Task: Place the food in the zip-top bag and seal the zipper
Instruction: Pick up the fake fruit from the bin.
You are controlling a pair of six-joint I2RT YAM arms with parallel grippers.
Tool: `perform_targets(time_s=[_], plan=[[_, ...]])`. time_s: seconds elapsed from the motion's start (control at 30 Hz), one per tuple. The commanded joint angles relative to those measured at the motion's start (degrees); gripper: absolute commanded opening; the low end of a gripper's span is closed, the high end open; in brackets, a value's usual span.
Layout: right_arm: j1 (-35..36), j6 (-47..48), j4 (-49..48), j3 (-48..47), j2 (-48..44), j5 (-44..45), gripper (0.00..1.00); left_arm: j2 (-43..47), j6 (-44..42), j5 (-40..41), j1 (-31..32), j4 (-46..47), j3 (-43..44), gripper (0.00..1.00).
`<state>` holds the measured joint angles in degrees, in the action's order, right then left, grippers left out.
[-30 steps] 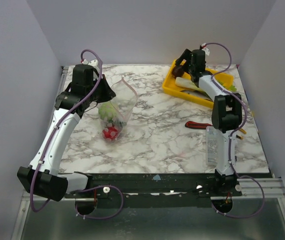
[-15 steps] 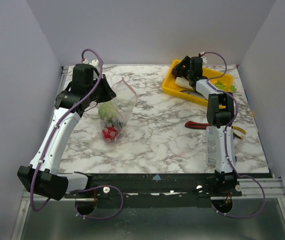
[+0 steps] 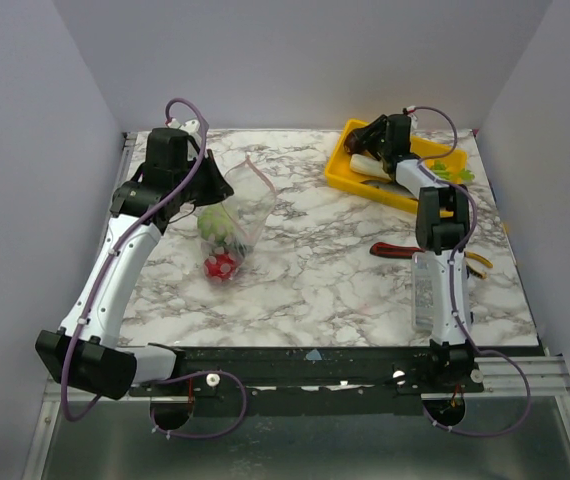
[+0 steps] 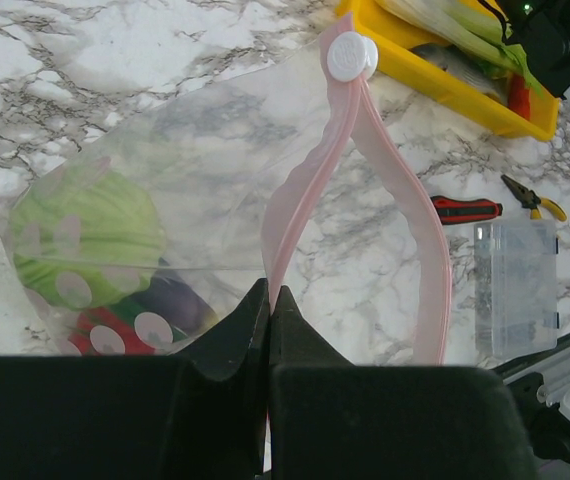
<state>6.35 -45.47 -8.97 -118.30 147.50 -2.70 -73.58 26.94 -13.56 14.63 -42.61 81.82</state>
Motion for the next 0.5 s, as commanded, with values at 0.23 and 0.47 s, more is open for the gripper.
perform_targets(time_s=[0.23,0.47], plan=[[-0.3,3.7,2.3,6.9,-20.4,-5.0,0.2,4.7,-0.1,-1.9,-0.3,2.7,-6.2,0.0],[4.1,9.0,-4.0,24.7,-39.5,-10.7,0.15,6.6,2.1,-4.5,-0.6,4.9,-7.7,0.0]])
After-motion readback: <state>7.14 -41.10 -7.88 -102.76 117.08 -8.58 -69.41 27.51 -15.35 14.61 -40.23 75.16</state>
